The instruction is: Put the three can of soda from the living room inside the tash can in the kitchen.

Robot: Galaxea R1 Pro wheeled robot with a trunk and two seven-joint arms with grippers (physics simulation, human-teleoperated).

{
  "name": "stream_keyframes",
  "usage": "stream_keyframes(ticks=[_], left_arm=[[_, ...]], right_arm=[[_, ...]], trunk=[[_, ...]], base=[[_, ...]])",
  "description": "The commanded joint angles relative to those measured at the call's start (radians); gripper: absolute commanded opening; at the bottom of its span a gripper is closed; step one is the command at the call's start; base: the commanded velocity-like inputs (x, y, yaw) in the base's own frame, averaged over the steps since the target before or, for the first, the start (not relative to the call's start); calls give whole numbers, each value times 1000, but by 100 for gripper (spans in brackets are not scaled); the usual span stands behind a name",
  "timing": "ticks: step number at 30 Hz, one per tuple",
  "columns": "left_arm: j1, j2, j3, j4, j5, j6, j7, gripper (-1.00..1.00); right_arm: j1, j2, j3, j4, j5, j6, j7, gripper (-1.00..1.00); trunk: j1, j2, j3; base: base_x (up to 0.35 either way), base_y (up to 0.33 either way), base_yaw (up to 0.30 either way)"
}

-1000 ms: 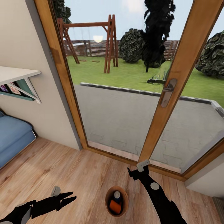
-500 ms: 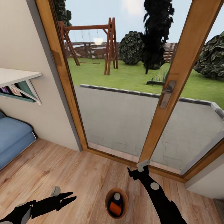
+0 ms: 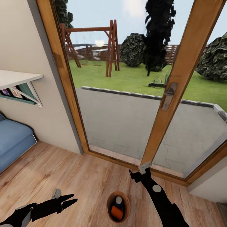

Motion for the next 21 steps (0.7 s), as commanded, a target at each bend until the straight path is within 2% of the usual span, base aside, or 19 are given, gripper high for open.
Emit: stream_keyframes(ticks=[1, 21], left_arm=[[0, 0, 0, 0, 0, 0, 0, 100], [0, 0, -1, 0, -1, 0, -1, 100]], right_arm=[[0, 0, 0, 0, 0, 0, 0, 100], [-1, 0, 0, 0, -2, 0, 0, 100]], trunk=[[0, 0, 1], [0, 0, 32]], base=[[0, 0, 0], [0, 0, 0]])
